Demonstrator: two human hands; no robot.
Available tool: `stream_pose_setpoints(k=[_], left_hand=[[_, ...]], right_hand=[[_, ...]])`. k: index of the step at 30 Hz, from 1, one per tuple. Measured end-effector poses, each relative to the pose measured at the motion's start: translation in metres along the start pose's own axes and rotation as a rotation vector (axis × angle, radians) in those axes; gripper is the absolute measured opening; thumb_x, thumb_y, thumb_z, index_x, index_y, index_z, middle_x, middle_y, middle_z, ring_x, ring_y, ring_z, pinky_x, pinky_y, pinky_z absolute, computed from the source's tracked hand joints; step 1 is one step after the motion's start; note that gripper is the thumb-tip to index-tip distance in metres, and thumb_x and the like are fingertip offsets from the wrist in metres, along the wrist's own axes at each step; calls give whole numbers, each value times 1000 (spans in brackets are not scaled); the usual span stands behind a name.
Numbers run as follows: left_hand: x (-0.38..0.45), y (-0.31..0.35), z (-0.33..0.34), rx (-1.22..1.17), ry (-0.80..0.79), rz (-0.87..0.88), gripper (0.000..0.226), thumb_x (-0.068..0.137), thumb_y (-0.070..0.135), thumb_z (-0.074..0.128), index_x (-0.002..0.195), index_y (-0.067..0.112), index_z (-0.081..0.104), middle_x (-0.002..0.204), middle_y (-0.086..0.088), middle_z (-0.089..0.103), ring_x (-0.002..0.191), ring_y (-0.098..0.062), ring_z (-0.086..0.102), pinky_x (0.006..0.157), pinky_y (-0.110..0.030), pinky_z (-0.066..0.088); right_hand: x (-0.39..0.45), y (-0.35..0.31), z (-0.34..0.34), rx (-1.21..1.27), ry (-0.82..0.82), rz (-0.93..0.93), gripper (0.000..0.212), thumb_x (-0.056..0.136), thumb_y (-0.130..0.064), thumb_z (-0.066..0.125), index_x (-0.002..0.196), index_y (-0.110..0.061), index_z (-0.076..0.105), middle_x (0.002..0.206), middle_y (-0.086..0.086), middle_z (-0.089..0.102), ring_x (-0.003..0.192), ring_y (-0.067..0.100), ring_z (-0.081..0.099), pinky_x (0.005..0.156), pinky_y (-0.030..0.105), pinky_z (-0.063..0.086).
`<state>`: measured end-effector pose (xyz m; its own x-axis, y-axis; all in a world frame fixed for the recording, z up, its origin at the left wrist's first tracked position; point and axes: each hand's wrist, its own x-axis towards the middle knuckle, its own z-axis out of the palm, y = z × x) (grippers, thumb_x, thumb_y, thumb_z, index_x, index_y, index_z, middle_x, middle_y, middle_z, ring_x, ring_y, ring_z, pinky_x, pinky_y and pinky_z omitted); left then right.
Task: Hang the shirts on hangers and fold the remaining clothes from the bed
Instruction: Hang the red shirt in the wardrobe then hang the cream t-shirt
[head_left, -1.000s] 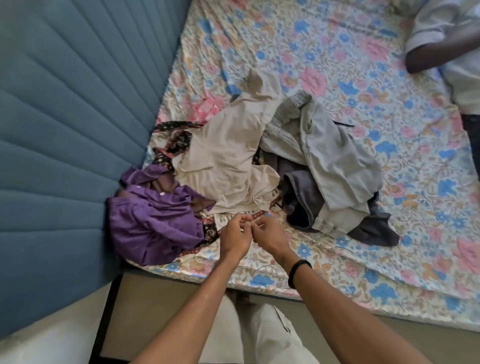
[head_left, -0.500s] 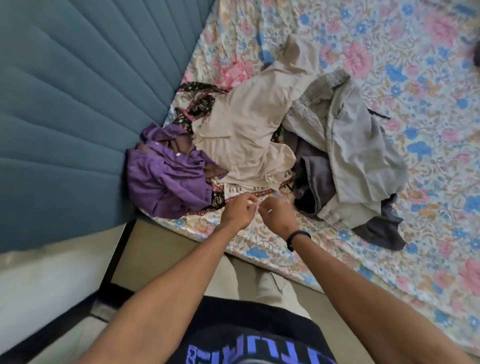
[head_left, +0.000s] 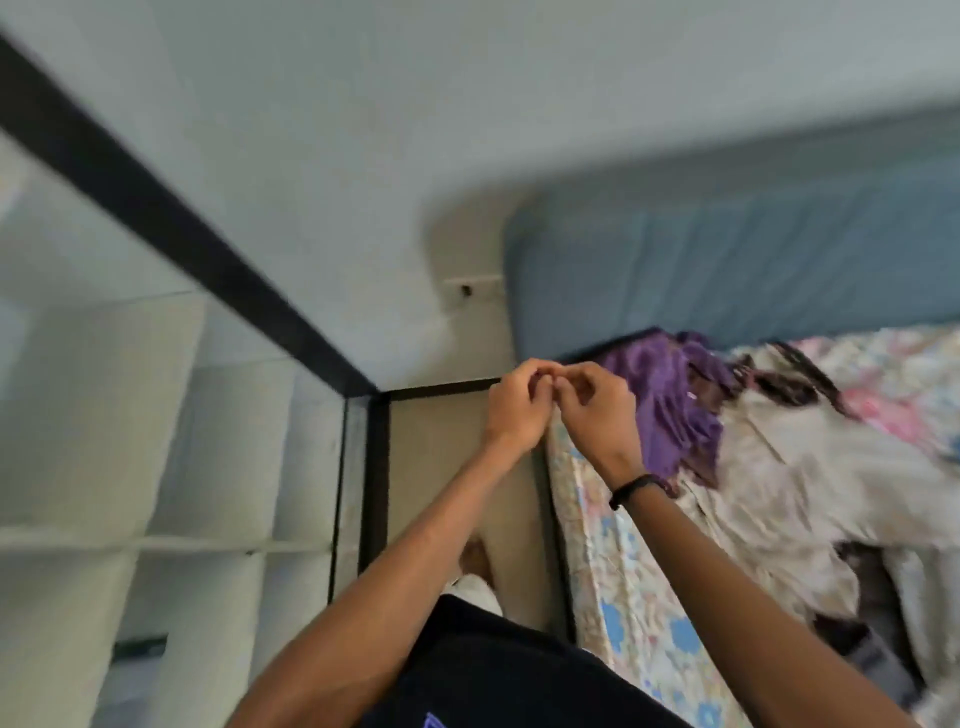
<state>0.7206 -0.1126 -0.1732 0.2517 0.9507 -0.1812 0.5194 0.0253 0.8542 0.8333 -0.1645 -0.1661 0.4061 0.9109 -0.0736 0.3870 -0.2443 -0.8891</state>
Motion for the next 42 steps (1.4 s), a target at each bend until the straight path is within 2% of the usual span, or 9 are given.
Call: stream_pose_setpoints(k=[6,15,21,25,28,30,32,37,42], left_hand=[[-33,-38,-173,-78,383,-50,20,100,22,55,113,23,71,102,4,76,93,-12,73,84,-39,63],[-137,-117,-421,13,898,-129,21,107,26,52,119,27,69,116,6,74,101,-12,70,93,-35,60],[-198,-135,-550,122,1091,-11,25,108,24,46,120,25,68,107,8,75,94,-7,71,87,-32,60],[-218,-164,-616,323,1198,-99,26,105,24,52,127,24,65,122,5,69,110,-12,63,97,-32,54],[-230,-211,-659,564,1250,-260,39,102,29,57,140,24,56,143,-2,55,136,-24,45,113,-45,41],[-234,-235,-682,632,1201,-405,49,102,33,56,149,23,48,157,-9,43,148,-31,32,121,-54,28],[-235,-248,-701,602,1130,-595,58,104,45,46,158,26,34,166,-9,27,156,-32,15,125,-57,13],[-228,-262,-722,593,1107,-728,53,103,56,39,149,32,48,161,-7,36,152,-30,23,124,-57,13],[-225,-272,-723,625,1176,-667,43,103,51,44,140,36,59,156,-4,45,148,-29,31,122,-56,19]], right_hand=[[-13,-132,127,81,-271,-232,11,99,-14,67,104,-19,76,88,-11,74,82,-6,69,67,4,48],[-109,-309,345,181,-585,-530,12,101,-18,65,108,-17,75,95,-7,76,87,2,70,77,15,57],[-172,-407,437,299,-589,-817,11,102,-20,63,107,-18,73,92,-11,71,84,1,67,73,8,50],[-189,-445,496,164,-672,-1031,18,102,-17,62,118,-16,71,110,-1,71,100,13,65,86,21,50],[-197,-457,546,-273,-767,-1015,56,105,-39,51,157,-20,39,163,16,32,149,36,31,120,38,31],[-198,-463,569,-500,-723,-1039,69,107,-52,35,166,-28,9,173,14,-6,158,41,-1,127,51,12],[-191,-473,588,-561,-682,-1053,70,106,-55,28,166,-30,1,172,13,-17,157,42,-12,128,55,5],[-159,-496,623,-615,-592,-929,69,105,-62,24,161,-23,28,168,19,20,155,41,13,126,55,11],[-140,-507,639,-439,-601,-1030,28,100,-50,54,112,-26,65,126,-1,55,124,27,46,113,45,31]])
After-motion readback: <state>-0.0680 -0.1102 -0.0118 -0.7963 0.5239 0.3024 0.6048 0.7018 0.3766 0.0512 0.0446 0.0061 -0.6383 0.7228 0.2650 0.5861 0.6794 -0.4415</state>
